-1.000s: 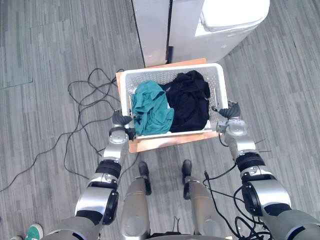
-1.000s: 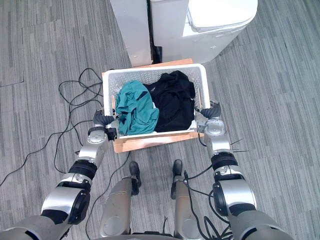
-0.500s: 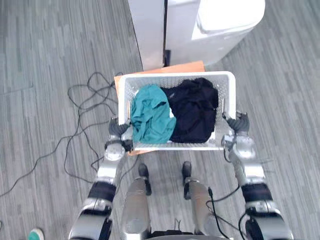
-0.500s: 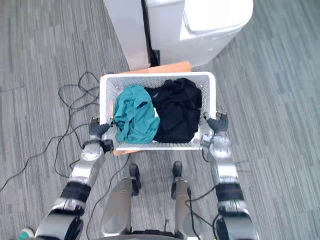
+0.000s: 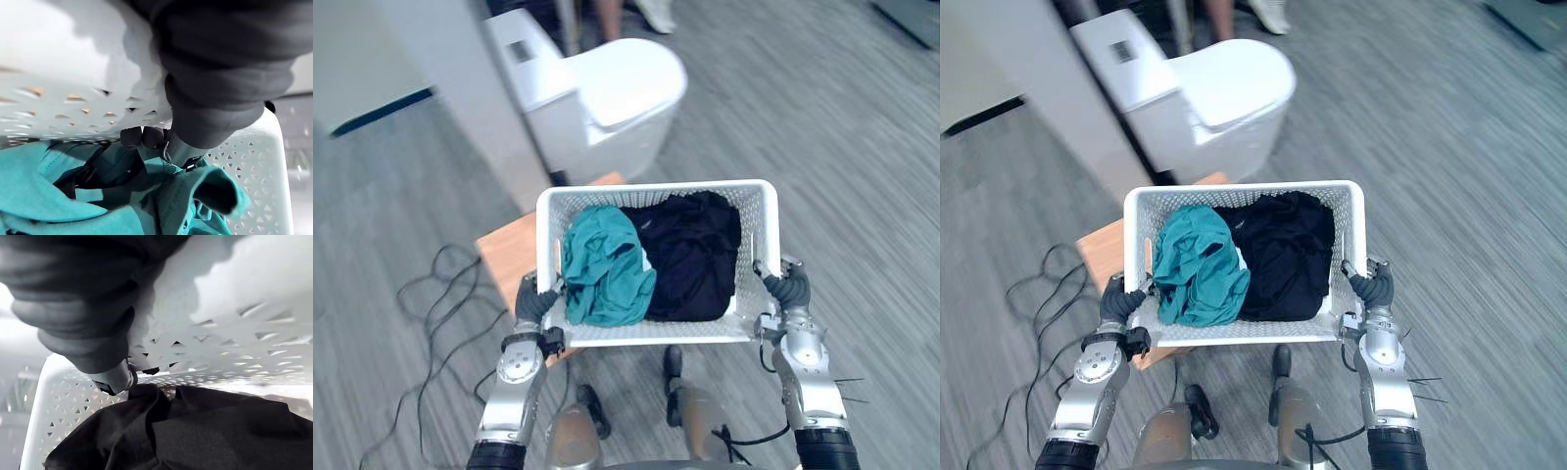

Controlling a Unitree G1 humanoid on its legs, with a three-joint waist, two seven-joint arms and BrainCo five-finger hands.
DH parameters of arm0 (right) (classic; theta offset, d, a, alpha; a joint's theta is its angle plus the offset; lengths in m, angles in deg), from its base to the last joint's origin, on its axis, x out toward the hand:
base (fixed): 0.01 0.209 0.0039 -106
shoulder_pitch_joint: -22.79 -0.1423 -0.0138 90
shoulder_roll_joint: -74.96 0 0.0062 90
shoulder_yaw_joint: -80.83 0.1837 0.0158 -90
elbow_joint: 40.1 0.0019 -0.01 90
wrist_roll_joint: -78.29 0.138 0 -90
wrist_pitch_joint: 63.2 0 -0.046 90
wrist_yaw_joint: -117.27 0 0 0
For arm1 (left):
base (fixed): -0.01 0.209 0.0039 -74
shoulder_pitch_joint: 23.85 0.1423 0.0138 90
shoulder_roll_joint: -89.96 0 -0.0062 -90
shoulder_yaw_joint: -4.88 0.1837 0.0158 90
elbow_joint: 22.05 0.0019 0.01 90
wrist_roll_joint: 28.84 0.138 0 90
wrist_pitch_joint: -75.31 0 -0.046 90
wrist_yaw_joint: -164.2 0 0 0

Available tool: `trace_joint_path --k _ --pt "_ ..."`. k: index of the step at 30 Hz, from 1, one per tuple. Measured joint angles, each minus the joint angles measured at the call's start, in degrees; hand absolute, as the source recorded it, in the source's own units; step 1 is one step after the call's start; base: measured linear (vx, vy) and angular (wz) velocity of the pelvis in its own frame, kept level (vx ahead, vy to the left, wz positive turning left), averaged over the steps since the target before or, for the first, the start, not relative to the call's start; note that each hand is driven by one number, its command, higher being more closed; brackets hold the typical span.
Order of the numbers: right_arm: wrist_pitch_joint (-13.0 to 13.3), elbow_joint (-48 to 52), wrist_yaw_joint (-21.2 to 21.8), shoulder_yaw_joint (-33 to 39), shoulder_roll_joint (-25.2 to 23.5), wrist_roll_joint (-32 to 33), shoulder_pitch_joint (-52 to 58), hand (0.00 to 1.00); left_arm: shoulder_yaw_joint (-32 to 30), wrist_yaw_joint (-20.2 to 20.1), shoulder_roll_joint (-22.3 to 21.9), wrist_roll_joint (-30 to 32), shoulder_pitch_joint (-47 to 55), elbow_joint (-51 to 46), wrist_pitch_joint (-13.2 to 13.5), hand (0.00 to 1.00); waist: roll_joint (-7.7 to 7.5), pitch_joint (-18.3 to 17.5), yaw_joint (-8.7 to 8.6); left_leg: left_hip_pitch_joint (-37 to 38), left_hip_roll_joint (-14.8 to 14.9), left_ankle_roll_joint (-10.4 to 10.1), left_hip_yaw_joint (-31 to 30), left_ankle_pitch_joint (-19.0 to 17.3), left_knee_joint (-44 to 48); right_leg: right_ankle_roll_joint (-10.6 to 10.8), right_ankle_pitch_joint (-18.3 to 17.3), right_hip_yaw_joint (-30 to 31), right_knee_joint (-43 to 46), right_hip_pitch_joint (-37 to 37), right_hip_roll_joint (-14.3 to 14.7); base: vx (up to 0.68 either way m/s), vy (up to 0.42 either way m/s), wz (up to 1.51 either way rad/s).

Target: Pick up the laundry basket with both hands and put the clothes into the washing machine.

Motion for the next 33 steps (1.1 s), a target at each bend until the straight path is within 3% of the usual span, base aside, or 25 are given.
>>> trace_joint_path --k 1,2,3,4,5,6,8,9,10,11,13,14,16,18,19,21,22,23,24,25,26,27,29,31,33 --pt "0.69 -1.27 0.50 -0.13 -0.29 -0.51 0.04 1.00 -0.34 -0.13 -0.14 0.36 0.49 -0.01 -0.07 1.00 -0.43 -1.05 0.14 2.26 1.11 -1.27 3.88 -1.74 1.59 -3.56 2.10 -6.73 2.08 0.23 -1.85 0.13 -0.036 -1.90" --pt "0.79 -2.14 0.98 -0.20 -0.08 -0.50 -0.14 1.00 -0.45 -0.12 -0.37 0.50 1.00 -0.01 -0.07 1.00 0.08 -1.77 0.15 4.28 2.72 -1.56 7.13 -2.59 2.79 -5.32 0.76 -11.62 3.77 0.83 -2.49 0.15 -0.067 -1.98" --pt "1.04 -2.71 1.04 -0.21 -0.04 -0.50 -0.27 1.00 -0.41 -0.14 -0.41 0.50 1.32 -0.05 -0.07 1.00 0.15 -2.23 0.12 5.47 3.15 -1.91 8.52 -2.88 2.88 -5.01 0.09 -13.11 4.85 1.23 -2.67 0.16 -0.140 -2.00" --pt "1.10 -3.35 1.11 -0.38 -0.08 -0.51 -0.37 1.00 -0.48 -0.13 -0.39 0.51 1.61 -0.03 -0.11 1.00 0.06 -2.72 0.15 7.75 4.27 -2.62 10.78 -4.04 4.58 -1.16 -0.17 -12.33 6.51 0.90 -2.25 0.14 -0.129 -1.60" --pt "1.11 -3.56 1.14 -0.43 -0.07 -0.50 -0.38 1.00 -0.54 -0.13 -0.39 0.51 1.63 0.01 -0.13 1.00 0.11 -2.72 0.12 8.61 5.34 -2.63 11.60 -4.58 6.54 0.76 -0.49 -10.24 7.19 0.50 -1.33 0.19 -0.182 -1.99" --pt "1.08 -4.14 1.18 -0.70 -0.01 -0.50 -0.36 1.00 -0.68 -0.15 -0.47 0.51 2.11 0.02 -0.13 1.00 0.61 -3.07 0.25 9.14 8.84 -2.23 11.81 -4.62 13.30 0.70 -1.28 -6.19 8.01 -0.27 1.44 0.24 -0.196 -2.07" --pt "1.02 -4.81 1.25 -2.07 1.05 -0.45 -0.50 1.00 -1.35 -0.04 -1.37 0.29 4.01 0.07 -0.13 1.00 2.33 -4.07 1.16 6.33 14.72 8.64 7.17 -1.53 27.33 -0.42 -2.03 0.55 7.51 -0.26 7.08 0.25 -0.165 -2.23" --pt "0.91 -5.25 1.41 -2.89 2.20 -0.44 -0.45 1.00 -1.93 0.04 -2.10 0.17 5.42 0.21 -0.12 1.00 3.56 -4.78 1.79 1.50 15.56 12.94 -2.35 0.85 36.26 -1.11 -2.09 4.64 6.48 0.32 10.01 0.25 -0.038 -2.20" --pt "0.67 -5.26 1.51 -2.93 3.29 -0.45 -0.43 1.00 -1.86 0.05 -3.92 0.00 6.16 0.58 -0.12 1.00 4.76 -5.29 2.40 -4.21 11.10 8.84 -14.10 -1.81 40.11 -1.59 -1.98 8.42 5.68 0.77 12.20 0.31 0.045 -2.12" --pt "0.41 -5.32 1.51 -2.92 3.72 -0.45 -0.40 1.00 -1.87 0.05 -4.62 -0.05 6.22 1.05 -0.12 1.00 4.85 -5.27 2.97 -6.22 8.12 7.22 -18.63 -3.01 40.23 -1.69 -1.92 10.21 5.33 1.33 12.91 0.33 0.145 -1.84" --pt "-0.42 -5.44 2.29 -3.02 4.63 -1.13 0.07 1.00 -1.89 0.07 -6.21 -0.22 7.26 3.18 -0.12 1.00 4.78 -5.23 3.67 -11.50 -2.47 4.08 -32.67 -6.57 35.15 -1.49 -2.01 15.81 3.51 5.44 13.90 0.31 0.184 -1.41" --pt "-0.58 -5.43 2.37 -3.20 4.90 -1.35 0.37 1.00 -1.89 0.05 -6.59 -0.21 7.74 3.22 -0.09 1.00 4.77 -5.23 3.99 -12.80 -5.37 3.84 -35.63 -6.76 31.46 -1.33 -2.12 17.75 2.61 6.94 13.87 0.27 0.189 -1.03" --pt "-0.61 -5.41 2.50 -3.55 5.45 -1.51 0.39 1.00 -2.07 0.14 -6.72 -0.22 8.33 3.07 -0.02 1.00 5.06 -5.36 5.12 -16.11 -8.82 2.83 -39.10 -6.19 22.90 -0.95 -2.40 21.00 0.49 8.85 13.78 0.24 0.211 -0.84" --pt "-0.58 -5.43 2.55 -4.15 5.40 -1.50 0.36 1.00 -2.75 0.12 -6.76 -0.20 8.29 3.06 -0.03 1.00 5.99 -5.73 6.22 -18.20 -9.68 -2.27 -40.44 -0.05 10.01 -0.08 -2.92 22.57 -2.16 10.35 13.39 0.24 0.256 -0.81" --pt "-0.58 -5.48 2.54 -4.19 5.17 -1.49 0.50 1.00 -3.20 0.11 -6.80 -0.18 8.58 3.07 -0.04 1.00 5.75 -5.91 7.06 -16.56 -9.39 -1.49 -38.03 3.49 7.29 0.61 -3.37 23.97 -3.59 11.07 12.94 0.34 0.216 -0.83" --pt "-0.56 -5.49 2.52 -4.75 5.14 -1.49 0.24 1.00 -3.83 -0.12 -6.86 -0.18 8.77 2.56 -0.05 1.00 5.62 -6.12 7.61 -15.87 -9.68 -0.78 -34.98 2.50 7.54 1.40 -4.03 24.90 -2.37 12.12 11.99 0.44 0.251 -0.40" --pt "-0.56 -5.62 2.51 -4.70 5.39 -1.49 0.18 1.00 -3.83 -0.17 -7.11 -0.16 8.80 2.41 -0.04 1.00 5.49 -6.13 7.60 -16.00 -10.10 1.22 -34.03 1.30 9.29 4.37 -5.14 25.02 -3.36 13.29 11.03 0.41 0.301 -0.22" --pt "-0.56 -7.30 2.53 -4.75 4.78 -1.80 -0.33 1.00 -3.96 -0.20 -7.94 -0.15 10.04 2.35 -0.05 1.00 5.81 -6.54 7.79 -14.90 -11.02 5.33 -32.50 -1.27 11.28 7.44 -7.09 25.58 -0.96 13.91 9.73 0.39 0.287 -0.23" --pt "-0.56 -7.96 2.62 -4.60 4.44 -2.29 -0.18 1.00 -3.91 -0.23 -7.87 -0.14 10.50 2.36 -0.05 1.00 5.29 -6.75 7.72 -13.93 -11.87 6.01 -31.86 -1.92 10.76 8.94 -8.96 25.62 2.44 13.09 9.15 0.34 0.245 -0.23" --pt "-0.58 -8.89 3.28 -4.06 3.77 -3.47 -0.06 1.00 -2.87 -0.23 -7.57 -0.14 11.28 2.58 -0.13 1.00 4.73 -7.04 7.57 -12.12 -13.49 6.70 -31.14 -3.27 10.09 14.11 -12.46 25.74 14.78 8.47 7.21 0.33 0.200 0.07" --pt "-0.58 -9.76 3.40 -3.81 3.20 -4.27 0.40 1.00 -1.69 -0.17 -6.78 -0.15 11.65 2.68 -0.59 1.00 4.43 -6.90 6.95 -9.52 -15.25 7.21 -31.22 -4.01 9.56 20.23 -12.53 25.65 29.49 3.78 4.78 0.34 0.181 0.19" --pt "-0.74 -10.35 3.39 -3.52 2.82 -4.48 0.79 1.00 -1.13 -0.21 -6.32 -0.04 11.86 2.67 -1.03 1.00 4.03 -6.89 6.39 -7.60 -16.34 7.76 -31.58 -4.16 8.87 20.00 -12.07 24.96 35.97 1.91 3.24 0.50 0.165 0.30" --pt "-0.93 -10.44 3.40 -2.68 1.94 -5.39 2.41 1.00 0.12 -0.07 -5.26 0.27 12.72 2.67 -1.50 1.00 3.50 -6.97 6.13 -1.82 -18.18 9.17 -31.75 -4.99 5.63 14.69 -12.64 21.23 46.45 -1.24 -0.88 0.41 0.082 0.20" --pt "-0.87 -10.43 3.40 -2.28 1.89 -5.51 3.02 1.00 0.55 -0.09 -4.64 0.94 12.08 2.63 -1.53 1.00 3.70 -7.65 4.55 2.00 -18.03 9.75 -34.68 -5.31 1.90 9.43 -14.96 14.73 41.76 -4.88 -2.29 0.50 0.000 0.38" --pt "-0.85 -10.31 3.44 -1.39 1.95 -5.48 3.15 1.00 1.60 -0.10 -3.84 1.17 11.04 2.66 -1.56 1.00 4.05 -7.57 3.44 4.77 -16.47 9.63 -36.60 -5.30 -1.39 8.16 -15.20 13.07 31.94 -7.93 -0.07 0.52 -0.078 0.45"
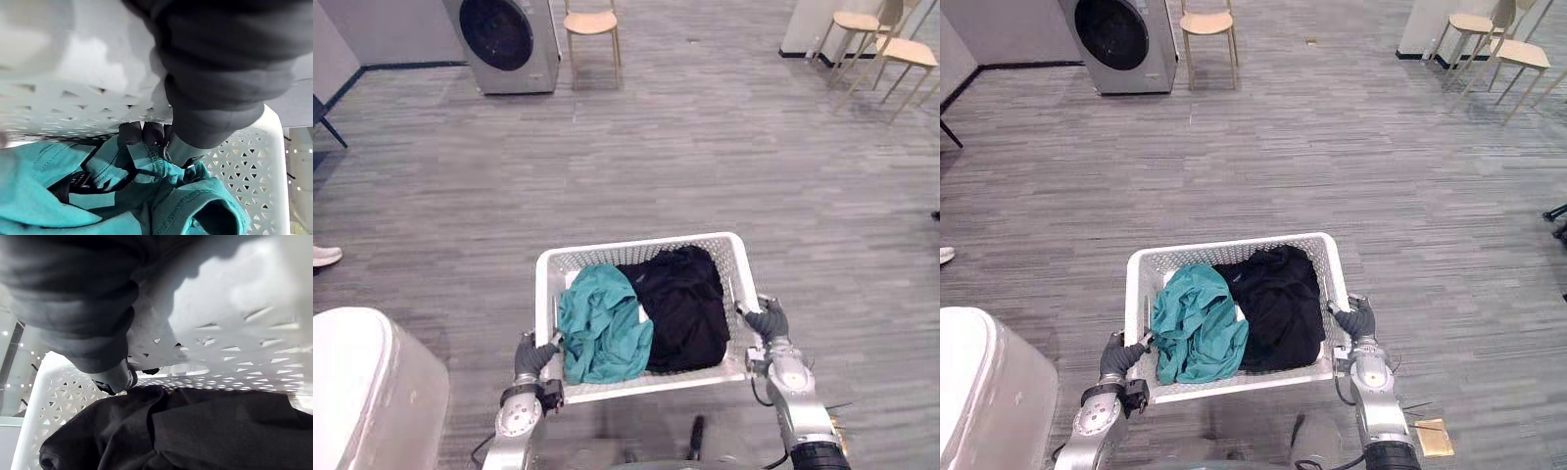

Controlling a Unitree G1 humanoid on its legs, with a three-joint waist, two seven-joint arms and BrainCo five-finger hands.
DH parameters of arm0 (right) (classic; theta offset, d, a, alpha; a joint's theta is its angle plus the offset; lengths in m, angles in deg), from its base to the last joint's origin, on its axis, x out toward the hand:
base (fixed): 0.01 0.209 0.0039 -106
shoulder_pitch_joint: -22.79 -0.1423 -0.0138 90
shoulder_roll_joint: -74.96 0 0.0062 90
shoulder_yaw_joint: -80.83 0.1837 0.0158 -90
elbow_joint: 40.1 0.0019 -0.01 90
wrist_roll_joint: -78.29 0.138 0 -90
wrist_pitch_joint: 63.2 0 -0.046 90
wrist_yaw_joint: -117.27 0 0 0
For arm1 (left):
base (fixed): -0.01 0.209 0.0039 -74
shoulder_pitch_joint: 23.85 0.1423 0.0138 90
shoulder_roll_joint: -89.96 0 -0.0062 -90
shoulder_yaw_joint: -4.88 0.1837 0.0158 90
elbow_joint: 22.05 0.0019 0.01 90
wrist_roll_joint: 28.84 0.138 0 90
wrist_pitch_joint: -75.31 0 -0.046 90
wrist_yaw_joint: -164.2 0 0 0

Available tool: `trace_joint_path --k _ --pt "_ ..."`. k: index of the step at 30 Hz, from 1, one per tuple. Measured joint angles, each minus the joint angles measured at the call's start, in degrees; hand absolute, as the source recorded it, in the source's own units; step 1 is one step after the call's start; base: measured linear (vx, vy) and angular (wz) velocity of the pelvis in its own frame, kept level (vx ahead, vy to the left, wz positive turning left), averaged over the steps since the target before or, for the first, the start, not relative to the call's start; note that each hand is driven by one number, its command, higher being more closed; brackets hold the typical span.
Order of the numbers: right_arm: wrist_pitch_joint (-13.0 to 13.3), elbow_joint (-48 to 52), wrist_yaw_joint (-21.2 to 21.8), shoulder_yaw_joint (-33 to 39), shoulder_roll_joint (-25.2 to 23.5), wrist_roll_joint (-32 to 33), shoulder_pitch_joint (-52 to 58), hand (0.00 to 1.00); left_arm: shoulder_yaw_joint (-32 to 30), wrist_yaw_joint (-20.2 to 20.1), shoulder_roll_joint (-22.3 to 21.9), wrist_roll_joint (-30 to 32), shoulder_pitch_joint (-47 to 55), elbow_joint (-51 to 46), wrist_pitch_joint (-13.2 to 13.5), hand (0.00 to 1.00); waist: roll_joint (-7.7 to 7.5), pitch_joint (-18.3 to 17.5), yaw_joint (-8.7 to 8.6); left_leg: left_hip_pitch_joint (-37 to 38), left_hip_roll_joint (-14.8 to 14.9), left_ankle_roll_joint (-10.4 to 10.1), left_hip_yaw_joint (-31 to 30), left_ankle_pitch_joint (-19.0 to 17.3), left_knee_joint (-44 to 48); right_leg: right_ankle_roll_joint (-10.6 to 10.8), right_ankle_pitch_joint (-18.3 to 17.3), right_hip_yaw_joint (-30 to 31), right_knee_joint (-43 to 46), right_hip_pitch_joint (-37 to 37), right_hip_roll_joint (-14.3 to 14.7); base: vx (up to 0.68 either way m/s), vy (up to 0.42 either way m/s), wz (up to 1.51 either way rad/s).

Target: Pick up the laundry basket with both hands and put the clothes into the washing machine.

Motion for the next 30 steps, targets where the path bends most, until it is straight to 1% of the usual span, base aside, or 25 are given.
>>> trace_joint_path --k 2,3,4,6,7,8,9,10,11,12,13,14,16,17,18,20,22,23,24,25,26,27,28,29,30 --pt "0.00 0.00 0.03 1.68 0.16 0.06 0.12 1.00 1.04 -0.11 0.26 0.49 -1.64 0.71 -0.01 1.00 0.99 0.50 -0.49 4.03 2.43 -1.53 -0.83 -0.47 -3.25 0.60 5.90 0.08 -16.89 -1.54 3.23 0.51 -0.114 0.30" --pt "0.01 0.00 0.02 2.16 0.17 0.07 0.20 1.00 1.13 -0.15 0.25 1.02 -2.89 1.61 -0.01 1.00 0.35 0.46 -0.57 7.12 2.71 -2.79 -0.81 -0.59 -5.59 2.43 12.42 1.17 -28.66 -2.29 3.69 0.58 -0.162 0.22" --pt "0.01 0.01 0.02 2.22 0.22 0.03 0.24 1.00 1.14 -0.14 0.38 1.45 -3.60 2.33 0.01 1.00 -0.77 -0.02 -1.26 10.17 2.32 -4.70 -1.06 -1.55 -7.04 2.84 16.16 2.09 -34.38 -3.64 3.45 0.60 -0.183 0.22" --pt "0.02 0.11 0.02 2.11 0.20 0.00 1.33 1.00 1.62 -0.17 1.02 1.57 -3.57 3.17 0.02 1.00 -2.58 -0.77 -2.27 15.70 1.61 -7.12 -1.52 -2.97 -8.03 0.19 18.66 3.80 -37.87 -3.30 2.99 0.70 -0.228 0.25" --pt "-0.07 0.03 0.10 2.29 0.83 -0.02 1.78 1.00 2.27 -0.19 0.46 1.62 -3.93 4.05 -0.01 1.00 -0.85 -1.24 -2.44 17.34 3.31 -7.68 -1.90 -3.35 -7.37 -0.95 26.16 4.42 -34.89 -3.31 3.99 0.91 -0.290 0.28" --pt "-0.09 0.04 0.06 4.16 0.70 -0.01 2.15 1.00 3.22 -0.22 -0.45 2.11 -4.21 4.34 0.04 1.00 2.82 -2.37 -2.84 16.06 7.07 -8.78 -3.16 -2.73 -2.41 -2.63 28.09 3.04 -30.17 -4.02 6.86 0.77 -0.240 0.17" --pt "-0.11 0.04 0.04 4.59 0.93 -0.01 2.16 1.00 3.28 -0.24 -1.08 2.43 -4.46 4.56 0.04 1.00 4.38 -2.51 -3.00 14.76 8.44 -10.20 -3.46 -1.83 1.35 -3.42 25.51 1.67 -28.15 -3.98 8.11 0.72 -0.258 0.19" --pt "-0.11 0.05 0.05 4.73 0.96 0.00 2.24 1.00 3.19 -0.32 -1.59 2.70 -4.71 4.78 0.06 1.00 5.17 -2.49 -3.46 11.99 9.92 -13.82 -3.66 0.93 8.21 -5.09 22.84 0.54 -25.45 -3.68 9.14 0.70 -0.271 0.07" --pt "-0.12 0.07 0.05 4.49 0.96 0.05 2.41 1.00 3.13 -0.41 -2.26 2.71 -4.75 5.37 0.06 1.00 5.65 -2.11 -3.31 7.48 11.29 -15.87 -3.83 9.42 19.94 -5.70 18.84 -0.23 -23.43 -1.24 10.66 0.68 -0.261 0.01" --pt "-0.13 0.07 0.04 4.28 1.00 0.05 2.49 1.00 3.11 -0.41 -2.29 2.70 -4.58 5.79 0.04 1.00 5.75 -1.81 -3.15 5.39 11.90 -17.20 -3.86 16.43 25.81 -6.03 17.30 -0.18 -23.39 1.00 11.51 0.68 -0.224 0.04" --pt "-0.23 0.76 -0.15 3.92 0.89 0.11 2.93 1.00 3.18 -0.85 -2.19 2.65 -3.97 5.92 0.07 1.00 6.26 -1.51 -2.67 -1.32 14.95 -17.22 -3.15 17.96 40.91 -6.81 14.56 -0.77 -24.56 5.69 13.04 0.65 -0.193 0.04" --pt "-0.23 2.02 -0.29 3.91 1.17 0.23 3.57 1.00 3.25 -1.17 -2.49 2.63 -3.57 5.83 0.12 1.00 6.29 -1.03 -1.60 -7.55 16.88 -13.47 -0.59 14.58 51.93 -8.13 12.14 -0.97 -25.91 10.69 14.14 0.63 -0.179 0.06" --pt "-0.23 3.65 -0.36 3.41 1.39 0.28 3.90 1.00 3.18 -1.21 -2.58 2.54 -2.67 5.14 0.33 1.00 5.44 -0.24 0.08 -15.30 16.95 -8.74 3.72 8.51 54.42 -8.09 9.50 0.26 -29.31 18.12 14.29 0.59 -0.124 -0.01" --pt "-0.22 4.28 -0.41 3.12 1.79 0.50 3.88 1.00 3.20 -1.26 -2.62 2.51 -2.31 4.42 0.47 1.00 5.35 -0.24 0.62 -20.13 15.92 -8.09 6.36 5.22 49.36 -7.92 9.05 0.57 -32.74 22.05 14.05 0.57 -0.073 -0.01" --pt "-0.22 4.55 -0.41 3.07 2.09 0.77 3.87 1.00 3.20 -1.37 -2.68 2.53 -2.30 3.98 0.49 1.00 5.21 -0.24 1.24 -22.23 15.09 -7.70 7.37 4.19 45.15 -7.77 8.82 0.87 -34.24 23.47 13.92 0.67 0.004 -0.14" --pt "-0.20 4.50 -0.43 3.05 2.81 1.28 2.48 1.00 3.18 -1.41 -2.87 2.57 -2.28 2.49 0.55 1.00 5.53 0.05 2.75 -26.71 11.47 -8.28 8.13 4.01 26.97 -6.40 7.22 2.31 -37.06 27.50 12.84 0.58 0.075 -0.26" --pt "-0.14 2.66 -0.52 2.18 3.72 1.38 0.45 1.00 3.01 -1.37 -3.39 2.64 -1.36 0.66 0.55 1.00 6.23 0.32 3.70 -28.06 9.42 -14.11 6.95 10.67 1.50 -4.34 4.53 4.69 -40.46 33.41 11.77 0.70 0.179 -0.40" --pt "-0.13 1.65 -0.71 1.95 4.39 1.42 -0.12 1.00 3.01 -1.34 -3.33 2.68 -1.22 0.24 0.53 1.00 6.43 0.38 4.09 -28.40 9.65 -14.90 7.05 12.21 0.64 -3.89 3.73 5.32 -41.04 34.61 11.72 0.67 0.219 -0.48" --pt "-0.14 -0.64 -1.23 1.42 4.46 1.77 -0.99 1.00 3.00 -1.30 -3.06 2.73 -1.37 0.21 0.40 1.00 5.49 0.36 4.57 -28.04 8.97 -11.36 8.39 18.26 2.83 -2.37 2.57 6.43 -41.25 37.29 10.33 0.73 0.253 -0.25" --pt "-0.14 -1.95 -1.36 1.41 4.59 1.77 -1.38 1.00 2.98 -1.30 -3.33 3.10 -1.46 0.22 0.14 1.00 4.55 -0.07 4.34 -27.38 7.19 -4.08 8.15 20.57 4.54 -1.06 2.57 6.66 -39.40 38.51 8.22 0.77 0.266 -0.10" --pt "-0.14 -2.46 -1.36 1.43 4.60 1.77 -1.45 1.00 2.98 -1.30 -3.42 3.37 -1.49 0.23 0.06 1.00 3.66 -0.03 4.20 -27.16 6.24 -0.62 8.83 19.71 5.69 -0.41 2.71 6.94 -36.69 37.83 6.95 0.79 0.255 0.05" --pt "-0.14 -2.97 -1.28 1.46 4.38 1.75 -1.29 1.00 3.00 -1.34 -3.08 3.73 -1.27 0.38 -0.06 1.00 1.62 0.05 4.33 -26.25 4.92 1.20 11.06 17.37 8.12 1.28 3.34 8.03 -27.89 34.70 4.46 0.77 0.252 -0.08" --pt "-0.14 -3.13 -1.22 1.50 4.09 1.74 -1.24 1.00 3.22 -1.40 -2.82 3.73 -1.00 0.56 -0.39 1.00 0.67 0.17 4.29 -25.08 4.09 2.01 11.91 15.39 9.79 4.56 4.80 9.23 -18.51 31.26 3.28 0.77 0.236 -0.19" --pt "-0.13 -3.63 -1.22 1.62 3.30 1.29 -1.28 1.00 3.54 -1.39 -2.33 3.77 -0.95 1.01 -0.57 1.00 -0.11 0.44 4.21 -22.08 3.01 2.17 11.82 12.47 9.92 10.80 8.58 10.78 -6.37 26.96 1.94 0.75 0.233 -0.15" --pt "-0.13 -4.00 -1.22 1.91 3.07 0.93 -1.22 1.00 3.90 -1.38 -1.68 3.89 -1.05 1.18 -0.78 1.00 -0.24 0.51 3.63 -18.70 2.06 2.07 11.05 8.30 9.59 11.92 12.05 11.25 6.36 22.41 0.58 0.73 0.205 0.01"
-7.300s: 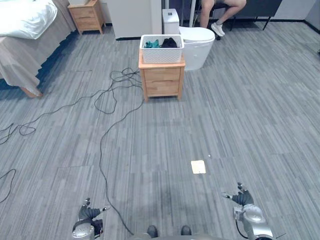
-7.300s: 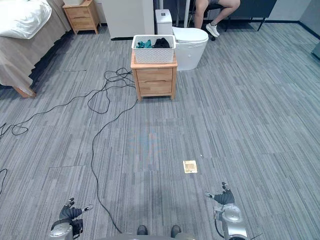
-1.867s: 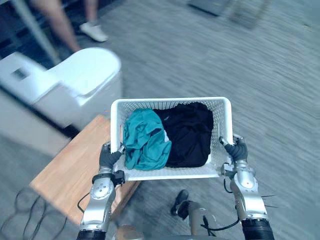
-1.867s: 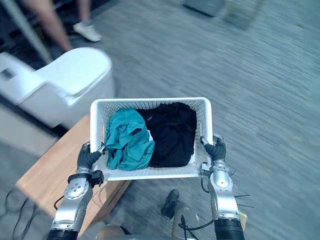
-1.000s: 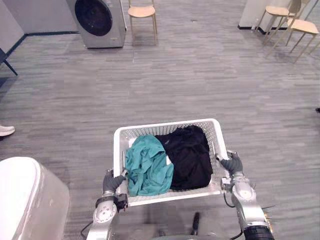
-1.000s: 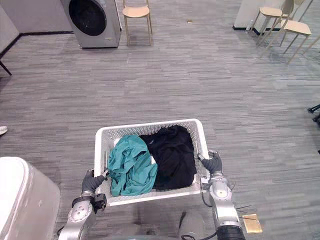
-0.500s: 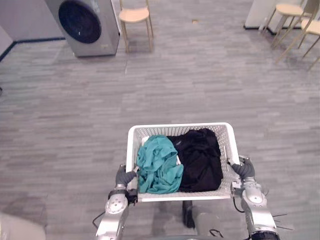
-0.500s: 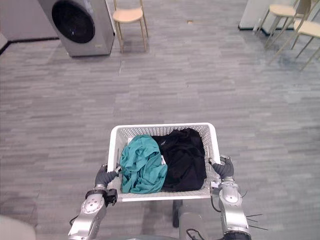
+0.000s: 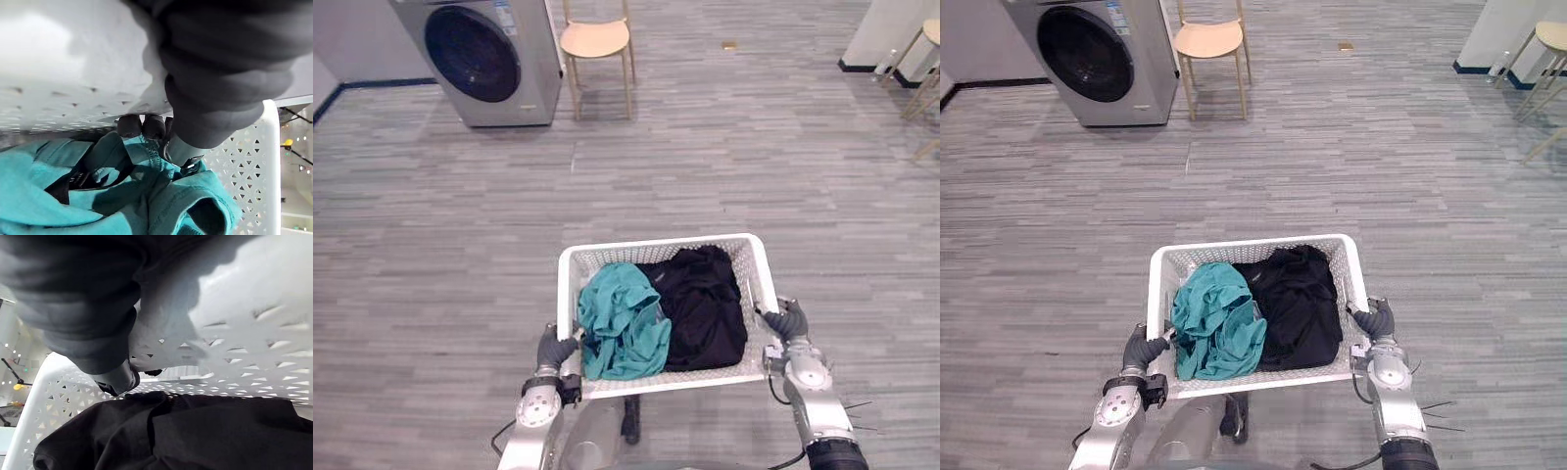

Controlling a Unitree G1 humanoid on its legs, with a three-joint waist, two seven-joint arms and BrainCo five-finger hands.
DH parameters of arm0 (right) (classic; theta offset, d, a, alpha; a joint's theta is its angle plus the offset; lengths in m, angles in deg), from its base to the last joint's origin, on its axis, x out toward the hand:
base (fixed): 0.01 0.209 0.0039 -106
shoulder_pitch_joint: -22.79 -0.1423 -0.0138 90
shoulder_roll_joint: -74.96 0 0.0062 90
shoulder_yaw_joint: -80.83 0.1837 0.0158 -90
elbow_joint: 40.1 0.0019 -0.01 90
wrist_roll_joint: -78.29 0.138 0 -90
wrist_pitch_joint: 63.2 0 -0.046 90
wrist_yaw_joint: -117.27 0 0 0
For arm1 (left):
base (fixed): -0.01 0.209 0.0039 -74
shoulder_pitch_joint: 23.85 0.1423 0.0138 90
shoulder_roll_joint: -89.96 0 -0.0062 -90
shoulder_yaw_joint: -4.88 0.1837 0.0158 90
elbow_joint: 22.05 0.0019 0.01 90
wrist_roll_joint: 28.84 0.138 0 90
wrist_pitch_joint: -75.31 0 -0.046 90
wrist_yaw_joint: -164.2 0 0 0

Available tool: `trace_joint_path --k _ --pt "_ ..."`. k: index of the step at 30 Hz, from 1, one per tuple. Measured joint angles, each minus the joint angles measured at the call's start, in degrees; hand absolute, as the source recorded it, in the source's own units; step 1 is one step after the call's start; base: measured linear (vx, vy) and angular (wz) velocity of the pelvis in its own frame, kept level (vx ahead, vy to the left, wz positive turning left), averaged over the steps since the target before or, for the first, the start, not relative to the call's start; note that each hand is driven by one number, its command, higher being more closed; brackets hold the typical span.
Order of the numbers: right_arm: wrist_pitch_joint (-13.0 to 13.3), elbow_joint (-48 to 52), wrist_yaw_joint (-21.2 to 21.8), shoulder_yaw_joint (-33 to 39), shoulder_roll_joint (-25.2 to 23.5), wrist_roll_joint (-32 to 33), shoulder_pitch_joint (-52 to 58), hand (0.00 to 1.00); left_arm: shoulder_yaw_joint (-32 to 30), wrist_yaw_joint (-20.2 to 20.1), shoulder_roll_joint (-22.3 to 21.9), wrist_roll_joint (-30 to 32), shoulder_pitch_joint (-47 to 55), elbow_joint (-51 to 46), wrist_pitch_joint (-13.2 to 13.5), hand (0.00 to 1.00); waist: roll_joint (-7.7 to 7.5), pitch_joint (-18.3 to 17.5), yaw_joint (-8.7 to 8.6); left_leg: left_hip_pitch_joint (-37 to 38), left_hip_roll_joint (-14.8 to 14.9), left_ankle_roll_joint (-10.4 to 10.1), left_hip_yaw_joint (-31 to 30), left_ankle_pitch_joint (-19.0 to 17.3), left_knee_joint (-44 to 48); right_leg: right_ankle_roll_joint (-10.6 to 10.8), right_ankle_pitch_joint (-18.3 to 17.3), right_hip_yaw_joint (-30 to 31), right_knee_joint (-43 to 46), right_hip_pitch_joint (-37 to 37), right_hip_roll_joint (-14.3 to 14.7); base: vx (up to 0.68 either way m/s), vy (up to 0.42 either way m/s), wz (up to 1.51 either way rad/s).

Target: Pick up the laundry basket with both hands and put the clothes into the washing machine.

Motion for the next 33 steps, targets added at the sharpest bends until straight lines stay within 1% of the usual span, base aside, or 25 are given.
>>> trace_joint_path --k 2,4,6,7,8,10,11,12,13,14,15,16,17,18,20,21,22,24,26,27,28,29,31,32,33 --pt "-0.05 -0.56 -0.03 -0.17 -0.73 -0.99 0.99 1.00 0.48 0.08 1.16 1.57 -0.17 0.70 -0.24 1.00 0.42 0.39 -1.57 11.44 -2.03 0.56 -0.62 -4.83 -3.75 -10.61 -5.39 -3.72 17.38 -9.71 -2.93 0.86 0.218 0.04" --pt "0.00 -0.50 -0.02 -0.83 -0.90 -0.99 1.18 1.00 0.75 0.12 2.81 2.00 -0.83 0.70 -0.10 1.00 1.05 0.04 -3.15 18.13 -2.03 0.37 -2.08 -5.21 -9.55 -12.79 -8.47 -8.24 13.34 -16.30 -2.46 0.61 0.105 0.15" --pt "0.04 -0.46 0.15 -0.90 -0.87 -0.98 1.26 1.00 1.38 0.06 4.84 1.99 -2.68 1.19 -0.07 1.00 1.05 0.04 -4.11 22.96 -1.92 -0.55 -3.75 -5.70 -13.94 -12.83 -9.30 -11.26 1.07 -22.55 -0.73 0.55 0.028 0.34" --pt "0.03 -0.51 0.15 -0.78 -0.75 -0.96 1.54 1.00 1.73 0.02 5.23 1.96 -3.89 2.15 -0.07 1.00 1.06 0.08 -4.46 25.11 -1.78 -1.36 -4.99 -6.14 -15.59 -12.05 -7.75 -11.58 -9.70 -24.18 0.85 0.62 -0.024 0.60" --pt "-0.08 -0.55 0.16 -0.76 -0.88 -0.95 1.83 1.00 1.68 -0.01 5.29 1.97 -4.66 3.14 -0.07 1.00 0.40 0.08 -5.73 28.24 -1.88 -2.33 -6.54 -6.68 -17.43 -10.11 -2.03 -11.27 -27.09 -24.21 1.94 0.52 -0.051 0.71" --pt "-0.10 -0.52 0.16 -0.73 -1.06 -0.95 2.15 1.00 1.81 -0.09 5.49 2.03 -4.49 3.77 -0.05 1.00 -1.66 -0.06 -7.47 33.31 -3.11 -4.97 -9.92 -8.34 -19.59 -8.29 3.33 -10.22 -39.98 -25.45 1.34 0.70 -0.128 0.93" --pt "-0.11 -0.45 0.16 -0.72 -0.98 -0.96 3.64 1.00 2.42 -0.10 5.54 2.18 -3.82 3.99 -0.06 1.00 -2.96 -0.89 -7.54 36.83 -3.45 -6.88 -12.22 -10.07 -19.40 -9.93 4.37 -8.67 -41.57 -25.68 1.07 0.92 -0.223 0.84" --pt "-0.25 -0.47 0.15 -0.62 -0.84 -0.96 4.33 1.00 2.75 -0.06 5.17 2.27 -3.83 4.71 -0.08 1.00 -2.02 -1.24 -7.72 38.05 -2.44 -7.02 -13.32 -10.85 -18.69 -12.50 10.41 -7.73 -39.06 -25.84 2.06 0.98 -0.249 0.63" --pt "-0.43 -0.48 0.04 0.04 -0.65 -0.96 5.53 1.00 3.19 -0.03 3.90 2.86 -3.40 5.53 -0.09 1.00 0.81 -3.04 -7.04 37.35 0.56 -7.47 -14.20 -11.01 -14.54 -14.79 14.77 -8.27 -35.70 -26.15 3.94 0.86 -0.225 0.37" --pt "-0.77 -0.46 0.06 0.17 -0.10 -0.95 5.60 1.00 3.23 -0.05 3.07 3.31 -2.94 5.52 -0.08 1.00 2.42 -3.88 -7.01 35.96 2.28 -7.63 -14.73 -10.92 -11.01 -15.33 15.49 -9.21 -34.32 -26.10 4.83 0.83 -0.220 0.30" --pt "-0.99 -0.32 0.05 0.19 0.15 -0.95 5.11 1.00 3.07 0.02 2.43 3.39 -2.63 5.52 -0.06 1.00 5.60 -4.27 -7.03 32.30 5.23 -10.84 -15.09 -8.92 -1.02 -17.39 12.01 -11.68 -31.28 -25.34 7.30 0.79 -0.237 0.22" --pt "-1.05 0.74 0.06 -0.23 -0.17 -0.91 5.12 1.00 1.63 0.02 1.74 3.40 -2.60 5.53 -0.09 1.00 6.35 -3.89 -7.01 26.68 6.91 -16.43 -14.59 -0.38 11.31 -18.53 8.14 -12.75 -28.98 -23.56 8.39 0.77 -0.234 0.16" --pt "-1.16 1.44 0.05 -0.59 -0.25 -0.90 5.45 1.00 0.92 -0.01 1.27 3.41 -2.33 5.53 -0.09 1.00 6.28 -3.41 -6.91 24.15 7.58 -18.35 -13.81 7.62 17.06 -18.60 6.44 -12.80 -28.92 -21.33 8.92 0.76 -0.225 0.13" --pt "-1.46 3.27 0.01 -0.92 -0.96 -0.69 6.43 1.00 0.42 -0.11 0.71 3.45 -1.16 5.34 -0.04 1.00 6.52 -3.13 -6.34 18.83 10.85 -17.94 -11.12 16.54 28.55 -18.80 3.58 -13.04 -30.61 -15.99 10.08 0.71 -0.183 0.08" --pt "-1.57 5.84 -0.59 -0.77 -1.05 -0.14 7.23 1.00 0.65 -0.20 0.66 3.36 0.15 3.77 0.08 1.00 5.95 -2.23 -5.06 9.90 14.47 -12.53 -6.63 8.44 43.88 -19.59 0.27 -13.14 -33.47 -7.85 11.47 0.68 -0.145 0.02" --pt "-1.57 7.23 -1.16 -0.76 -1.08 0.51 7.57 1.00 0.65 -0.24 0.55 3.22 0.52 2.95 0.15 1.00 5.04 -1.75 -3.77 4.51 14.59 -9.29 -4.20 3.43 45.46 -19.66 -1.31 -12.81 -36.28 -2.79 11.42 0.63 -0.094 0.01" --pt "-1.59 8.40 -1.26 -0.75 -1.02 0.85 7.55 1.00 0.54 -0.37 0.46 3.22 0.59 1.97 0.20 1.00 4.33 -1.63 -3.10 -0.46 14.43 -8.22 -1.87 -0.33 42.10 -19.26 -2.15 -12.57 -39.45 1.09 11.29 0.61 -0.074 0.05" --pt "-1.58 9.24 -1.29 -0.63 -0.83 1.01 6.78 1.00 0.35 -0.51 0.07 3.23 0.66 0.20 0.38 1.00 3.50 -1.17 -1.82 -6.41 12.68 -8.30 0.27 -2.68 26.82 -18.29 -3.49 -11.87 -42.83 5.59 10.71 0.74 0.031 -0.09" --pt "-1.57 8.58 -1.29 -0.21 -0.53 1.01 5.79 1.00 0.25 -1.01 -0.48 3.26 0.69 -0.54 0.36 1.00 3.71 -1.21 -0.71 -7.01 8.70 -12.62 -0.30 0.51 0.72 -16.36 -5.39 -11.11 -45.23 9.45 9.09 0.73 0.145 -0.19" --pt "-1.41 7.14 -1.26 -0.02 -0.20 1.02 4.83 1.00 0.05 -1.06 -0.83 3.27 0.71 -0.89 0.34 1.00 4.41 -0.94 -0.33 -8.06 8.20 -14.73 -1.13 5.91 -7.28 -15.18 -6.56 -10.24 -47.21 12.47 8.72 0.71 0.218 -0.36" --pt "-1.39 3.93 -1.28 -0.06 -0.26 0.97 3.19 1.00 -0.10 -1.03 -0.90 3.59 0.62 -0.84 0.00 1.00 3.94 -1.10 0.64 -7.12 7.38 -12.82 0.68 11.87 -6.56 -13.66 -7.57 -8.86 -48.03 14.96 7.34 0.73 0.232 -0.25" --pt "-1.40 1.77 -1.36 0.01 -0.62 0.97 1.96 1.00 -0.20 -0.98 -0.57 3.94 -0.19 -0.80 -0.51 1.00 2.85 -0.82 0.34 -6.67 5.93 -8.71 1.48 10.17 -4.40 -13.17 -7.76 -8.13 -48.32 16.36 5.52 0.60 0.188 -0.06" --pt "-1.93 -1.09 -0.94 -0.20 -0.11 0.86 0.40 1.00 -0.73 -1.01 -0.88 4.87 -0.44 -0.84 -1.31 1.00 2.23 -0.53 -0.31 -8.47 6.66 -6.69 2.51 6.15 5.92 -9.74 -5.57 -4.65 -44.76 17.18 3.28 0.77 0.289 -0.03" --pt "-1.99 -2.06 -0.95 -0.17 -1.25 0.78 0.40 1.00 -0.73 -1.07 -0.20 4.90 0.48 -0.67 -1.41 1.00 0.97 -0.19 0.86 -9.37 5.91 -6.63 4.09 4.08 12.49 -8.91 -5.04 -1.84 -37.19 16.88 2.25 0.83 0.349 -0.33" --pt "-1.94 -2.19 -0.86 -0.12 -1.47 0.70 0.83 1.00 -0.56 -1.12 0.10 4.88 1.03 -0.47 -1.41 1.00 0.40 -0.74 0.63 -6.99 5.44 -6.29 3.96 4.34 8.80 -6.37 -5.42 -1.66 -30.49 14.93 1.24 0.53 0.267 -0.55"
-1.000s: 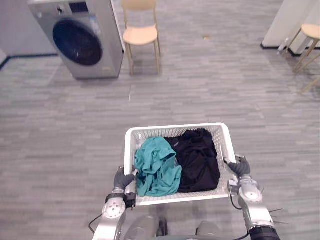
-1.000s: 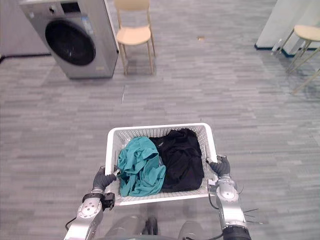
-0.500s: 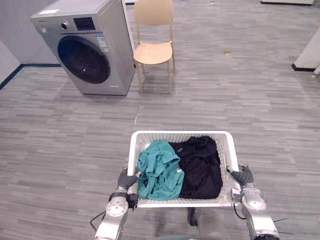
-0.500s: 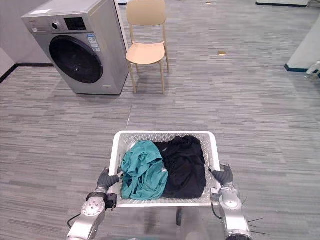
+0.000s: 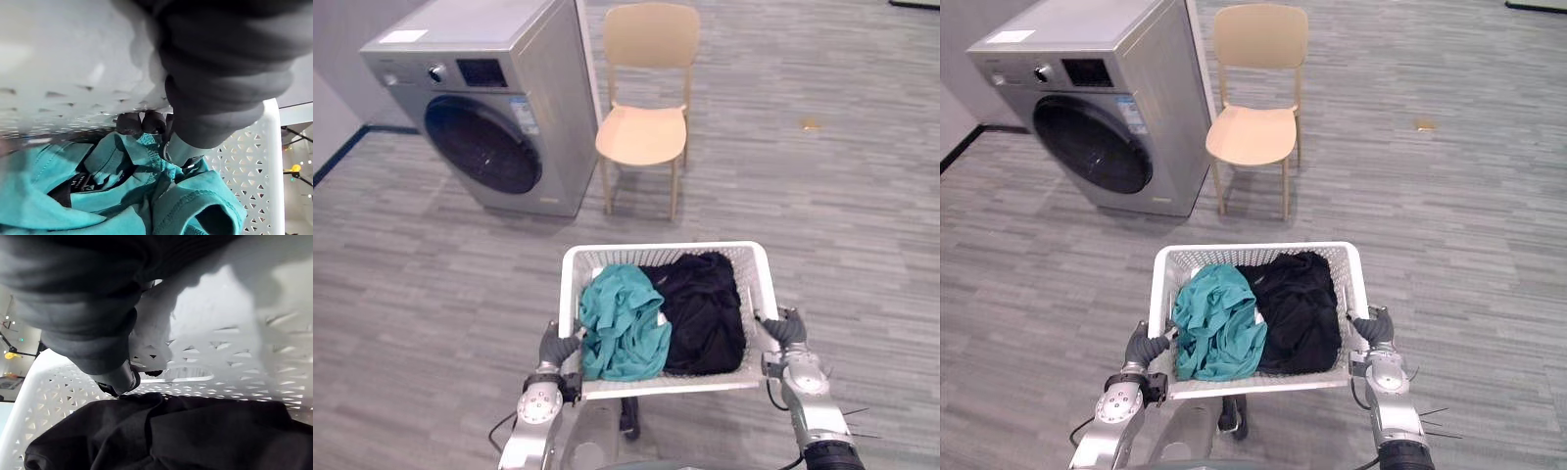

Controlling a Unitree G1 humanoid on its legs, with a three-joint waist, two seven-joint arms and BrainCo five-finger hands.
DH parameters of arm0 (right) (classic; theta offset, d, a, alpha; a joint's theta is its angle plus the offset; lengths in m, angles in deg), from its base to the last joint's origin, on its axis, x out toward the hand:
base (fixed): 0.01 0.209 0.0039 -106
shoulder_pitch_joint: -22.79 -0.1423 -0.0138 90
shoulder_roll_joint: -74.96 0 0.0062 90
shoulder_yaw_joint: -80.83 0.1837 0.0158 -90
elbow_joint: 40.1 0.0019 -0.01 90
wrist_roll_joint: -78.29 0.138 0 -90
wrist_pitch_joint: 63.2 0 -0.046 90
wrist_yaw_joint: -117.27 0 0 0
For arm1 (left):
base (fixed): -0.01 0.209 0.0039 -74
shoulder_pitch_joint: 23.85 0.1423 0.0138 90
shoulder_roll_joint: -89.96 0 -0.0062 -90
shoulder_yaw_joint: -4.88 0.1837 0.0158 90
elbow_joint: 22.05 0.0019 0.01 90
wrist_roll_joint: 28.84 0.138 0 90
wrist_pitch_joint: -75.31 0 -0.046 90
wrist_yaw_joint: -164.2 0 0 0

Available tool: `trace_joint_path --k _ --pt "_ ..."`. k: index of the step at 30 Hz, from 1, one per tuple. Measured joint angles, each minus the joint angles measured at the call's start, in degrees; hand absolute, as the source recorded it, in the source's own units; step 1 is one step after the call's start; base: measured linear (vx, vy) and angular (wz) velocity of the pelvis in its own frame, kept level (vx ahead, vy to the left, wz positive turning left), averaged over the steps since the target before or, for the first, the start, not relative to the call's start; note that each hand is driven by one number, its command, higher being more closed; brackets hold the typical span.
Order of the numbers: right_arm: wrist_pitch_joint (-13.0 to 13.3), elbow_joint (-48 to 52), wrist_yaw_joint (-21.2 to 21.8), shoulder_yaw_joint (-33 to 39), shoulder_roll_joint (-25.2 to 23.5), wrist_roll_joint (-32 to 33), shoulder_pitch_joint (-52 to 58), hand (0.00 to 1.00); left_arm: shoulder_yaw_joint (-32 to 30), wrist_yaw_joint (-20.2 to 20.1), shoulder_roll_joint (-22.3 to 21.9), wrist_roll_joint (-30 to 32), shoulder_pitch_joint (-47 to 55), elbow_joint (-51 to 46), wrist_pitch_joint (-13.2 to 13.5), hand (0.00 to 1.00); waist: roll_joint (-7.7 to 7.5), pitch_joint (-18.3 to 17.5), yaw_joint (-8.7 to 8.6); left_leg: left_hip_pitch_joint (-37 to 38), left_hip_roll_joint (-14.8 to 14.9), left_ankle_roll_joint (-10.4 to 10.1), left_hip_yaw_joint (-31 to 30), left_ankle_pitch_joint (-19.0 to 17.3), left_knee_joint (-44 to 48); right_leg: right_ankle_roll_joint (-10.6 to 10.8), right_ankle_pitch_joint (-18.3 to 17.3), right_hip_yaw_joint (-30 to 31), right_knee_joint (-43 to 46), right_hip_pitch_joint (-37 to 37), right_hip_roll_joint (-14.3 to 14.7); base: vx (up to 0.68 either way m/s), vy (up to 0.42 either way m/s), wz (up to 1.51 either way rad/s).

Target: Pick up the laundry basket with both hands and put the clothes into the washing machine.

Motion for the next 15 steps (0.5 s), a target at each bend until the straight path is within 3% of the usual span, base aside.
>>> trace_joint_path --k 1,2,3,4,5,6,8,9,10,11,12,14,15 --pt "0.18 -0.59 0.46 -0.18 -0.07 -0.26 0.15 1.00 0.08 0.05 -0.15 -0.01 0.79 0.34 0.19 1.00 -0.64 -0.45 0.31 4.47 -1.30 -0.81 -0.11 -4.54 -3.29 5.04 2.45 0.89 17.02 -6.39 -1.87 0.62 0.281 -0.24" --pt "0.18 -0.67 0.49 -0.16 -1.19 -0.47 0.24 1.00 0.08 0.13 1.30 -0.01 0.50 0.58 0.11 1.00 -2.76 -0.85 -0.62 7.58 -3.89 -0.48 -0.19 -9.38 -3.90 5.54 6.17 1.58 33.72 -13.76 -4.98 0.53 0.225 -0.13" --pt "0.12 -0.72 0.55 -0.19 -1.48 -0.50 0.22 1.00 0.10 0.10 1.84 0.00 0.25 0.71 0.07 1.00 -3.34 -0.81 -1.08 9.24 -4.92 -0.54 -0.21 -10.75 -4.26 4.01 5.34 0.88 40.16 -17.27 -6.25 0.60 0.189 0.10" --pt "0.08 -0.73 0.63 -0.38 -1.57 -0.69 0.48 1.00 0.07 0.20 2.05 0.08 0.21 0.98 -0.25 1.00 -3.03 -0.52 -1.62 13.71 -5.69 -0.33 -0.22 -11.89 -6.27 -0.63 2.60 -1.01 46.58 -22.51 -7.04 0.52 0.164 -0.02" --pt "0.09 -0.74 0.65 -0.37 -1.53 -1.00 0.71 1.00 0.14 0.20 2.03 0.09 0.17 1.18 -0.29 1.00 -2.50 -0.28 -1.76 16.35 -5.87 -0.29 -0.31 -12.00 -7.98 -2.72 1.28 -2.35 47.14 -24.38 -6.94 0.77 0.218 0.00" --pt "0.09 -0.72 0.66 -0.35 -1.51 -1.08 1.40 1.00 0.56 0.30 2.25 0.07 0.05 1.32 -0.29 1.00 -1.31 -0.40 -2.77 22.31 -5.97 -0.28 -1.23 -11.97 -12.92 -4.62 -1.70 -7.02 44.53 -28.70 -6.10 0.64 0.162 0.10" --pt "0.10 -0.71 0.68 -0.33 -1.49 -1.08 1.41 1.00 0.98 0.32 3.19 0.00 -0.94 1.52 -0.28 1.00 -0.43 -0.13 -3.66 27.16 -6.15 -0.75 -2.82 -11.67 -16.93 -6.09 -3.88 -11.13 37.87 -33.00 -4.37 0.57 0.104 0.25" --pt "0.10 -0.65 0.75 -0.33 -1.44 -1.06 1.60 1.00 1.52 0.30 4.13 -0.03 -1.62 1.72 -0.26 1.00 -0.23 -0.21 -4.69 30.26 -6.08 -1.89 -3.63 -10.95 -18.97 -6.37 -3.76 -13.28 26.91 -35.18 -2.33 0.66 0.059 0.39" --pt "0.10 -0.56 0.75 -0.11 -1.42 -1.04 1.84 1.00 1.71 0.23 4.38 -0.03 -2.58 2.34 -0.24 1.00 -0.07 -0.16 -4.90 33.69 -6.15 -2.10 -4.59 -10.99 -21.48 -6.39 -0.41 -14.38 12.73 -36.55 0.38 0.68 0.039 0.45" --pt "0.09 -0.56 0.75 0.14 -1.47 -1.02 1.92 1.00 1.77 0.21 4.34 -0.02 -3.29 2.96 -0.24 1.00 -0.16 -0.19 -5.26 35.44 -6.30 -2.32 -5.41 -11.12 -22.92 -6.02 2.53 -14.41 4.90 -36.82 1.52 0.89 -0.008 0.62" --pt "0.09 -0.46 0.74 0.22 -1.43 -0.95 1.92 1.00 1.77 0.19 4.43 0.07 -4.07 3.41 -0.24 1.00 -0.94 -0.41 -6.46 38.57 -7.05 -2.86 -7.41 -11.43 -25.70 -5.19 8.00 -14.20 -6.60 -38.13 2.93 0.92 -0.056 0.78" --pt "0.00 -0.44 0.74 0.22 -1.35 -1.00 2.22 1.00 2.13 0.12 4.54 0.11 -4.13 4.59 -0.15 1.00 -2.13 -0.80 -7.52 43.71 -7.93 -5.13 -11.08 -12.90 -26.91 -9.52 13.39 -12.26 -10.51 -39.82 3.74 0.90 -0.090 0.71" --pt "-0.29 -0.47 0.74 0.27 -0.94 -1.03 2.93 1.00 2.17 0.13 3.12 0.18 -3.62 6.59 -0.25 1.00 0.56 -2.10 -7.52 45.68 -5.58 -5.43 -12.96 -13.04 -24.99 -13.29 22.01 -10.72 -7.18 -39.22 5.23 0.73 -0.085 0.24"
